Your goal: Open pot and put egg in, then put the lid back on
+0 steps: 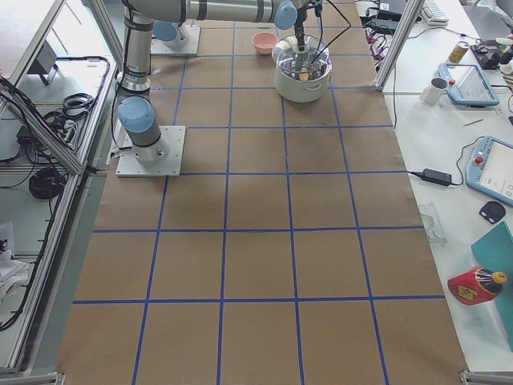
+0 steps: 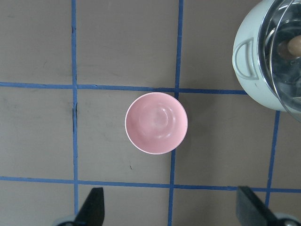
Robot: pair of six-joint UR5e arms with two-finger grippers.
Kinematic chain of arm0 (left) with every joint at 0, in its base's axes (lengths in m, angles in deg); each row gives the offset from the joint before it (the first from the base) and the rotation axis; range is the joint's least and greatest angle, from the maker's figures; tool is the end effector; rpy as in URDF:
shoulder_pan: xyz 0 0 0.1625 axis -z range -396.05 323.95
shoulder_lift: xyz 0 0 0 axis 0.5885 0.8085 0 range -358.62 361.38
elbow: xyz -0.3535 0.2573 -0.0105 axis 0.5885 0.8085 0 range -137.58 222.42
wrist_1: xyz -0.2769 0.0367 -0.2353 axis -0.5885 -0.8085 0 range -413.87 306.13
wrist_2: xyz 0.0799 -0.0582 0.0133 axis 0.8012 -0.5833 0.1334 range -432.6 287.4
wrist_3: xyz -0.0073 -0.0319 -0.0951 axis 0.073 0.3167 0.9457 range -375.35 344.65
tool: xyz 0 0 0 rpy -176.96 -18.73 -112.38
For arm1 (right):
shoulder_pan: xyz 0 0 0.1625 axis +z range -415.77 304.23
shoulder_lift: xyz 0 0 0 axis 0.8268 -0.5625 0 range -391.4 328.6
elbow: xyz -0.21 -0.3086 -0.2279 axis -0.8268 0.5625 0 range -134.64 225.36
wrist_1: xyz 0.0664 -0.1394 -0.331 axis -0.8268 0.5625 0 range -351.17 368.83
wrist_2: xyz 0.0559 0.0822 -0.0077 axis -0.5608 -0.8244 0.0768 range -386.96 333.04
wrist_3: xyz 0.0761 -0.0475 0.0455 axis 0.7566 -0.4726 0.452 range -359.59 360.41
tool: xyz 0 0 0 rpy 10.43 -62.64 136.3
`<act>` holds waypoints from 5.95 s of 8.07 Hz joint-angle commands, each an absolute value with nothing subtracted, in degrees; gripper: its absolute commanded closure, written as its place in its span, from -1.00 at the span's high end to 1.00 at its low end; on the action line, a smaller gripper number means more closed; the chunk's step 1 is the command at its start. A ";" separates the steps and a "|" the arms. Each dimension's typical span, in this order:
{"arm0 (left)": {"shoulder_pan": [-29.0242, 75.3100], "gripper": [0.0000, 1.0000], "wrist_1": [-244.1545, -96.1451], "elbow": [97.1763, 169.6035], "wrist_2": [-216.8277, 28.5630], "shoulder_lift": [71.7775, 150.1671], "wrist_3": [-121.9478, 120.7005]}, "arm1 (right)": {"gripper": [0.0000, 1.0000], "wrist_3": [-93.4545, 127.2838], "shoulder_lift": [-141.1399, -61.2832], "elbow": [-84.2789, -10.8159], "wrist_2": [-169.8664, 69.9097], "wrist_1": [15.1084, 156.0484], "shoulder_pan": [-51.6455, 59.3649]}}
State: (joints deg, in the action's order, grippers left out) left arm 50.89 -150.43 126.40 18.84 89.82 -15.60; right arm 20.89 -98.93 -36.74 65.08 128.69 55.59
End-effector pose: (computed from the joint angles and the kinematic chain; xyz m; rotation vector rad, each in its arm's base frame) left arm -0.1078 -0.4332 0.5457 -0.0766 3.1149 -0.0266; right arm 0.3462 -0.5293 0.4105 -0.0162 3.0532 -0.4020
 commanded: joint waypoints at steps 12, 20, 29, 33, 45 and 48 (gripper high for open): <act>50.26 1.00 -148.62 127.24 18.81 90.67 -18.25 | -1.00 19.49 -95.30 -36.56 67.35 132.49 56.29; 50.26 1.00 -147.74 126.88 18.81 90.85 -18.61 | -1.00 18.34 -94.42 -36.55 66.56 132.49 55.50; 50.26 1.00 -147.74 126.80 18.81 90.85 -18.78 | 1.00 18.08 -94.77 -36.47 66.47 132.49 54.54; 50.26 1.00 -147.74 126.80 18.81 90.94 -18.78 | 1.00 18.26 -101.16 -36.47 66.56 126.12 52.96; 50.78 1.00 -147.74 126.88 18.81 90.85 -18.08 | 1.00 0.15 -119.20 -38.83 66.56 97.25 32.66; 50.78 1.00 -147.74 126.88 18.72 90.85 -17.99 | 1.00 0.15 -119.29 -39.10 66.56 97.25 32.29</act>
State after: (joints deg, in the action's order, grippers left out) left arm 50.78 -147.77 126.88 18.74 90.85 -18.01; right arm 0.39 -119.21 -38.99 66.56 97.26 32.53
